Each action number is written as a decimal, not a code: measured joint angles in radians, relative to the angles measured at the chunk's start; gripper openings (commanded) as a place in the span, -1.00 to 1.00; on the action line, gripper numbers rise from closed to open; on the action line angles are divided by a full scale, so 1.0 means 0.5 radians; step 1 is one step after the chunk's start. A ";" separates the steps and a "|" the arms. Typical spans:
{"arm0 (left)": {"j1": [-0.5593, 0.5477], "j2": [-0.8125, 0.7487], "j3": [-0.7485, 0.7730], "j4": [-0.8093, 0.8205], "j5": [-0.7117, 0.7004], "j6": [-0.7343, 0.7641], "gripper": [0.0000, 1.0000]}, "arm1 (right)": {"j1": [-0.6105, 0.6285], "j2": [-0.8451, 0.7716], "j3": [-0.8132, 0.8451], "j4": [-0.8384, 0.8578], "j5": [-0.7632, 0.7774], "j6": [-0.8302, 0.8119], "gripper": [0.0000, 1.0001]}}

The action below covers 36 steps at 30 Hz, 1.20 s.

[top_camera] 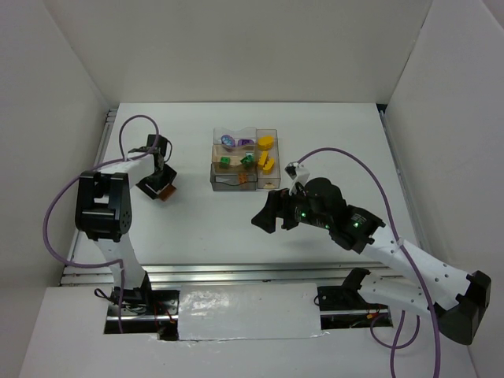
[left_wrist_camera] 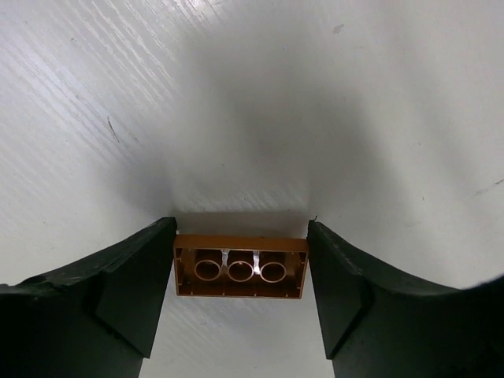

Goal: Sort the legos into containers by color

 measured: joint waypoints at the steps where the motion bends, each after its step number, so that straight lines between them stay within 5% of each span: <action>1: 0.000 -0.009 -0.018 0.023 -0.002 0.003 0.77 | 0.001 0.000 0.004 -0.006 0.006 0.000 0.93; 10: -0.002 -0.085 -0.114 0.160 0.024 0.020 0.92 | 0.003 0.044 0.008 -0.009 0.014 0.000 0.93; 28: -0.101 -0.055 -0.076 0.041 -0.066 0.038 0.78 | 0.009 0.060 0.029 -0.009 0.021 0.000 0.93; 32: -0.133 -0.050 -0.078 0.011 -0.100 0.034 0.56 | 0.009 0.058 0.029 -0.009 0.022 0.000 0.93; 36: -0.143 -0.039 -0.069 0.004 -0.124 0.042 -0.27 | 0.009 0.039 0.028 -0.009 0.030 0.000 0.93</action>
